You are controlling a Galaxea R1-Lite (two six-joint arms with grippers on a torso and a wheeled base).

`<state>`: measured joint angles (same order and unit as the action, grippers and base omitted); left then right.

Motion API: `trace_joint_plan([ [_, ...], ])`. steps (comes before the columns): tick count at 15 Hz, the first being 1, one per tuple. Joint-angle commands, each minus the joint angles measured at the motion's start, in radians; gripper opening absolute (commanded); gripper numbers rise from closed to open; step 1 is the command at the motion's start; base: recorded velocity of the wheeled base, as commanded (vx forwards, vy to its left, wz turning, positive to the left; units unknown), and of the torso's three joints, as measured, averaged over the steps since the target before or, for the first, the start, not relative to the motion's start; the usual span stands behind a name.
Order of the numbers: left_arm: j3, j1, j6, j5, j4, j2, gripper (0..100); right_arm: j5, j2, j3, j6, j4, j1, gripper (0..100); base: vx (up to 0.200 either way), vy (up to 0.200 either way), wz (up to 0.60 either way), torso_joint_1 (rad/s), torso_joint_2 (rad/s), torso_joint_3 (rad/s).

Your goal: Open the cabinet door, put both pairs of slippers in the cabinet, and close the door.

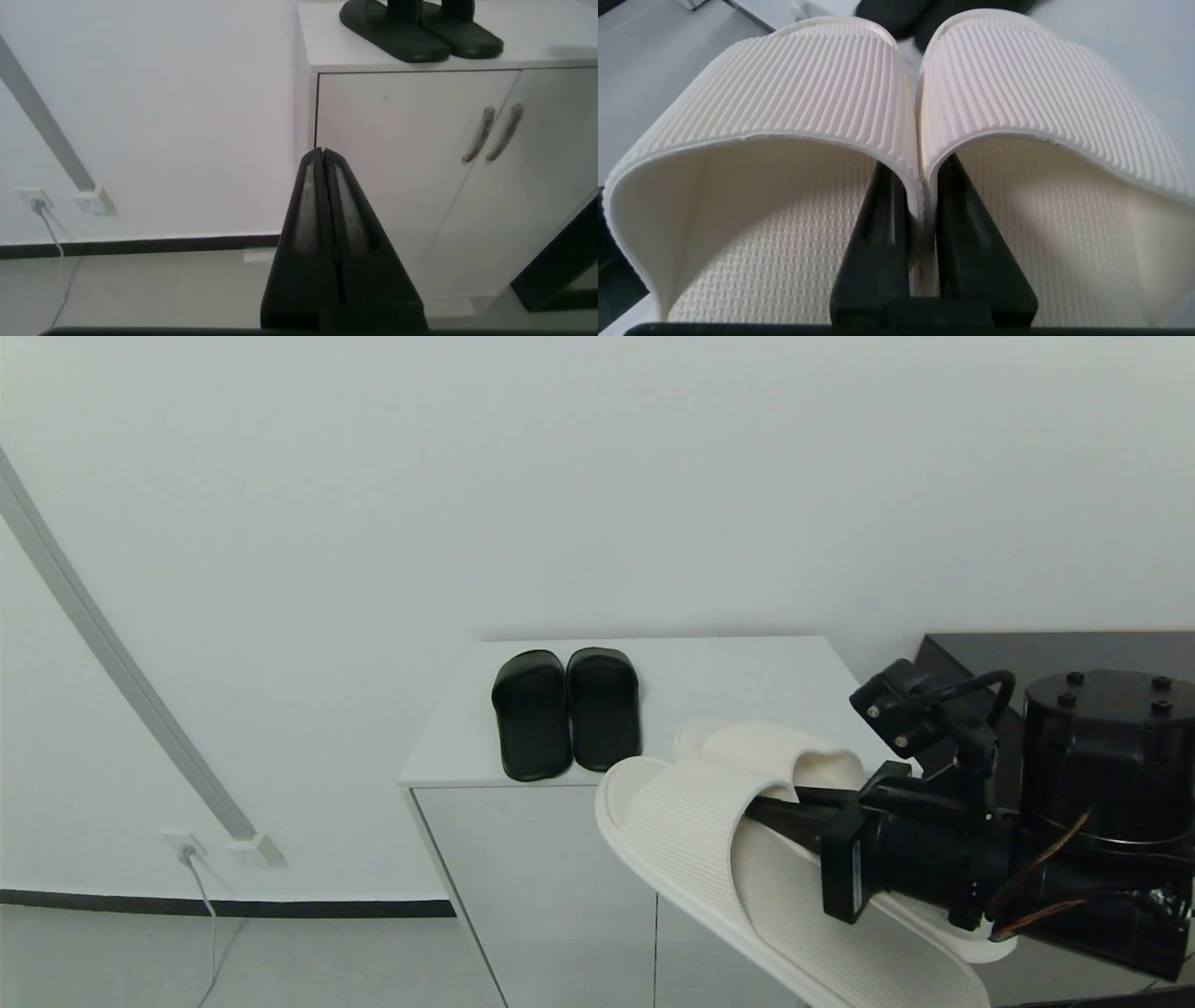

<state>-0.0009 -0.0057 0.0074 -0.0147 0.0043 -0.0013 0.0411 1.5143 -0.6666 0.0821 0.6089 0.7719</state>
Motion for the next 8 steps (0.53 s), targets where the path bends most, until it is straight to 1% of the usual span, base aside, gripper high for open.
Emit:
trace_joint_plan([
  [1,-0.001,0.0,0.0,-0.001,0.0,0.001,0,0.0,0.0,0.005,-0.001,0.0,0.0,0,0.0,0.0,0.0,0.0,0.0,0.0],
  [6,-0.001,0.0,0.0,-0.001,0.0,0.001,0,0.005,-0.002,0.015,-0.016,0.002,-0.002,0,0.0,0.0,0.0,0.0,0.0,0.0],
  [8,-0.001,0.0,-0.009,-0.001,0.0,0.001,0,0.003,0.004,0.015,-0.016,0.002,0.0,0,0.0,0.0,0.0,0.0,0.0,0.0],
])
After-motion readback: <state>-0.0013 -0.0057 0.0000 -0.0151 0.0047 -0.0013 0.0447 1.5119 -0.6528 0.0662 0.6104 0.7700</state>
